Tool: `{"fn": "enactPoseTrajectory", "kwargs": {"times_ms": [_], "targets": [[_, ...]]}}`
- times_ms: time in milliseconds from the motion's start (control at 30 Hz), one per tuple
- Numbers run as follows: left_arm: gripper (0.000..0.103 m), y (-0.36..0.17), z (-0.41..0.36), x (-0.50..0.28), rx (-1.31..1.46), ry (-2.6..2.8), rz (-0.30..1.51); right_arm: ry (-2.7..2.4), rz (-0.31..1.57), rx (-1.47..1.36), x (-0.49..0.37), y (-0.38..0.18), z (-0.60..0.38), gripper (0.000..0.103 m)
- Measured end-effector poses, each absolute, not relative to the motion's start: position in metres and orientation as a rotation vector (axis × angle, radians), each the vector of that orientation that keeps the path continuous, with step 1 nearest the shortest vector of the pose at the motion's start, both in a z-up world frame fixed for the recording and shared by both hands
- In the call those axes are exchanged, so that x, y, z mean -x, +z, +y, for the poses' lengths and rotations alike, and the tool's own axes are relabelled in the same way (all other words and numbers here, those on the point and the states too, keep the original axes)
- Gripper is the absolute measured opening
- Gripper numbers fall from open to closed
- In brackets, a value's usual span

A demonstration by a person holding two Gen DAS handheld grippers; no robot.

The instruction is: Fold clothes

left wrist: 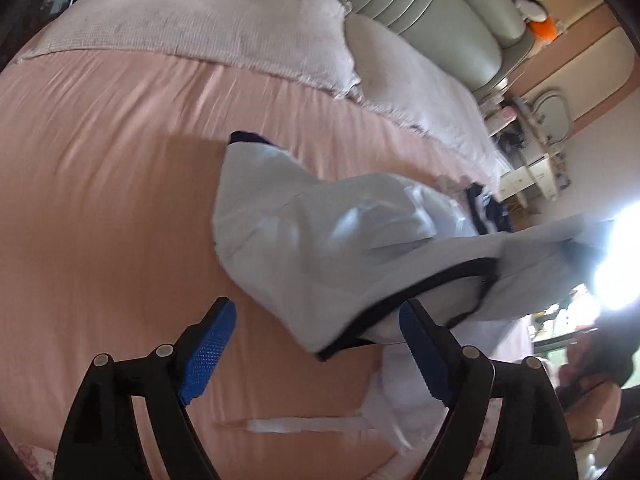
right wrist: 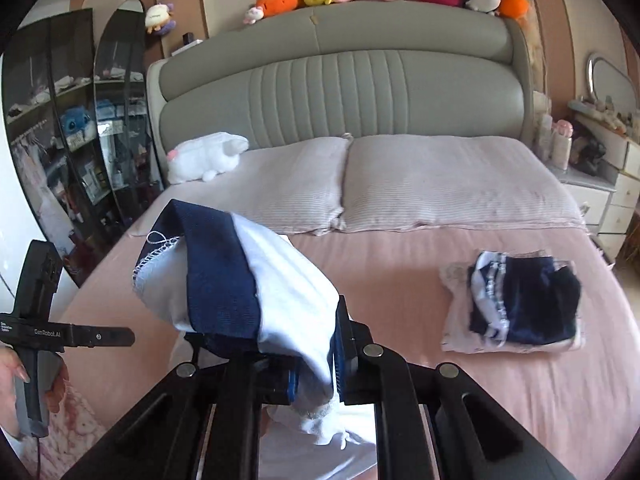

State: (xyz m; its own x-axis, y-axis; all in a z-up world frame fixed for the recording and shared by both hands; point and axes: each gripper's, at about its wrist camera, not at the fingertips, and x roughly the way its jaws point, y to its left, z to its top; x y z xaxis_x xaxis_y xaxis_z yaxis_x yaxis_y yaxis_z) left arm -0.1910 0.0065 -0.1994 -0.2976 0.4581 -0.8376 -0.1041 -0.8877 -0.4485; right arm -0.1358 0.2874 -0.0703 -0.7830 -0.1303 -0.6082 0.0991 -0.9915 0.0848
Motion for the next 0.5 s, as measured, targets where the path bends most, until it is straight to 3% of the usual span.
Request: {"fn": "enactPoseTrajectory", "kwargs": {"times_ms": [133, 233, 300, 333, 367, 400, 500], "targets": [[0.084, -0.232, 0.051, 0.185, 1.636, 2.165, -0.225, -2.946, -0.155, -1.158, 0.155, -0.079, 0.322, 0.026], [0.082, -0.245, 0.081, 0.177, 1.606, 2.233, -0.001, -3.022, -0.099, -1.159, 0.148, -0.074, 0.328, 0.032], [0.054, -0.252, 0.09, 0.18, 1.598, 2.258, 0.045, -3.068, -0.065, -1.122, 0.138, -0.069, 0.325, 0.038], [0.032, -0.253, 0.087, 0.184, 1.606, 2.278, 0.027, -3.064, -0.068, -1.119, 0.134, -0.067, 0.323, 0.041], [0.023, -0.254, 0.084, 0.188, 1.614, 2.299, 0.009, -3.059, -0.07, -1.115, 0.13, -0.065, 0.32, 0.053], [0.02, -0.255, 0.08, 0.193, 1.622, 2.313, -0.027, -2.983, -0.06, -1.162, 0.131, -0.069, 0.312, 0.062], [0.015, -0.252, 0.06, 0.202, 1.63, 2.324, -0.165, -2.784, 0.072, -1.258, 0.135, -0.091, 0.274, 0.062]]}}
